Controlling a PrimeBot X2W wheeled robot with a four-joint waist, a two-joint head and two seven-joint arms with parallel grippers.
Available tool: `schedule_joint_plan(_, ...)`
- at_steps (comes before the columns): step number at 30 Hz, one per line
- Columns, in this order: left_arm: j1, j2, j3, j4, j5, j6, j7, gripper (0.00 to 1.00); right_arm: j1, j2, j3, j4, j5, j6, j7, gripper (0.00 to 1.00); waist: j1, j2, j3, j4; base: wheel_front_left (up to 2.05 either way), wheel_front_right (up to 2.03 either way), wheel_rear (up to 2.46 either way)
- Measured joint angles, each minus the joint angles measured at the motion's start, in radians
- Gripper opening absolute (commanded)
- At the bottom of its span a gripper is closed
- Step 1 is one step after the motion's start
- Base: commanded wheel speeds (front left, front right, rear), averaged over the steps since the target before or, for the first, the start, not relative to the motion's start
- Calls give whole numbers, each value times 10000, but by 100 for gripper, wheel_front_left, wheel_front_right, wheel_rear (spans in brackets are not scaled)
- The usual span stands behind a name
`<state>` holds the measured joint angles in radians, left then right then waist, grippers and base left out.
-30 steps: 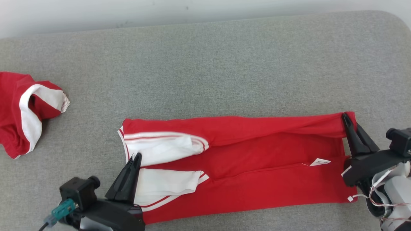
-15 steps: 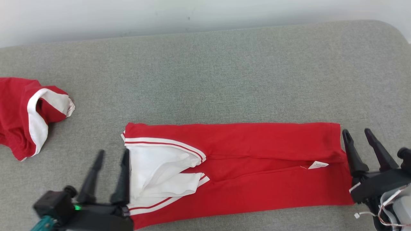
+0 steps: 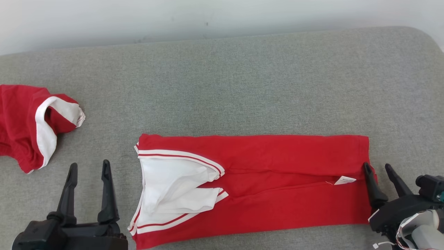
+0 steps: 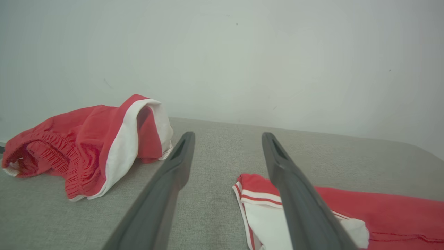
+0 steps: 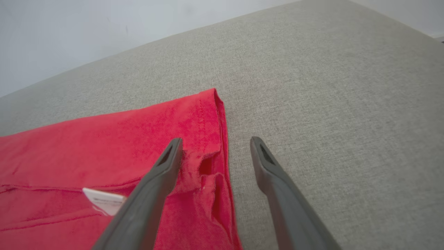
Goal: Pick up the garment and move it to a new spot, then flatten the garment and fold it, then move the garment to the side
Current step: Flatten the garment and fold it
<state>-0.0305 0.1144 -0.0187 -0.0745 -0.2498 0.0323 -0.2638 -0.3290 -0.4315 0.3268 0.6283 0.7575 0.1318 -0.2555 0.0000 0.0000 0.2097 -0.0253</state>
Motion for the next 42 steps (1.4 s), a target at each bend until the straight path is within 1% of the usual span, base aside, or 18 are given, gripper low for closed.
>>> schedule_joint_plan(5, 26, -420, 485, 198, 305, -357, 0, 100, -252, 261, 324, 834, 188, 0, 10, 100, 0, 1, 0, 108, 0, 0, 0)
schedule_joint_plan(9, 20, -546, 708, 347, 617, -523, 0, 100, -474, 462, 637, 1384, 414, 0, -2, 100, 0, 1, 9, 185, 0, 0, 0)
schedule_joint_plan(10, 18, -568, 742, 385, 652, -598, 0, 100, -537, 483, 702, 1524, 464, 0, -6, 90, 0, 1, 11, 199, 0, 0, 0)
schedule_joint_plan(11, 17, -587, 777, 408, 656, -604, 0, 100, -602, 500, 773, 1647, 533, 0, -15, 64, 0, 1, 9, 208, 0, 0, 0)
schedule_joint_plan(12, 17, -602, 815, 431, 671, -627, 0, 100, -641, 520, 826, 1745, 610, 0, -19, 7, 0, 0, 3, 209, 0, 0, 0)
schedule_joint_plan(13, 17, -610, 851, 453, 686, -665, 0, 100, -683, 529, 886, 1835, 656, 0, -36, 7, 0, 0, -8, 208, 0, 0, 0)
schedule_joint_plan(14, 18, -616, 878, 466, 706, -679, 0, 100, -734, 537, 945, 1921, 713, 0, -48, 0, 0, 0, -20, 205, 0, 0, 0)
schedule_joint_plan(18, 28, -621, 934, 497, 706, -686, 0, 100, -821, 523, 1089, 2056, 978, 2, -50, 0, 0, 0, -96, 176, 0, 0, 0)
schedule_joint_plan(21, 49, -625, 895, 527, 675, -675, 0, 100, -854, 293, 1053, 2113, 1070, 6, -46, 0, 0, 1, -172, 129, 0, 0, 0)
schedule_joint_plan(24, 141, -629, 867, 587, 675, -644, 0, 100, -860, -288, 811, 2238, 1139, 4, -48, 0, 0, 1, -293, 92, 0, 0, 0)
schedule_joint_plan(29, 222, -631, 853, 633, 709, -625, 0, 100, -809, -1264, 36, 2270, 1126, 4, -56, 0, 0, 1, -561, 49, 0, 0, 0)
schedule_joint_plan(33, 429, -633, 882, 658, 725, -639, 0, 100, -605, -1666, -543, 2161, 1014, 4, -59, 0, 0, 0, -825, 29, 0, 0, 0)
schedule_joint_plan(35, 453, -633, 907, 646, 725, -637, 0, 100, -514, -1758, -675, 1992, 936, 2, -58, 0, -1, 1, -935, 18, 0, 0, 0)
schedule_joint_plan(37, 538, -633, 918, 623, 725, -629, 0, 100, -479, -1699, -715, 1732, 702, 2, -59, 0, 0, 0, -1020, -6, 0, 0, 0)
schedule_joint_plan(42, 636, -635, 844, 616, 721, -587, 0, 100, -378, -1129, -535, 1043, 462, 2, -59, 0, 0, 1, -1113, -72, 0, 0, 0)
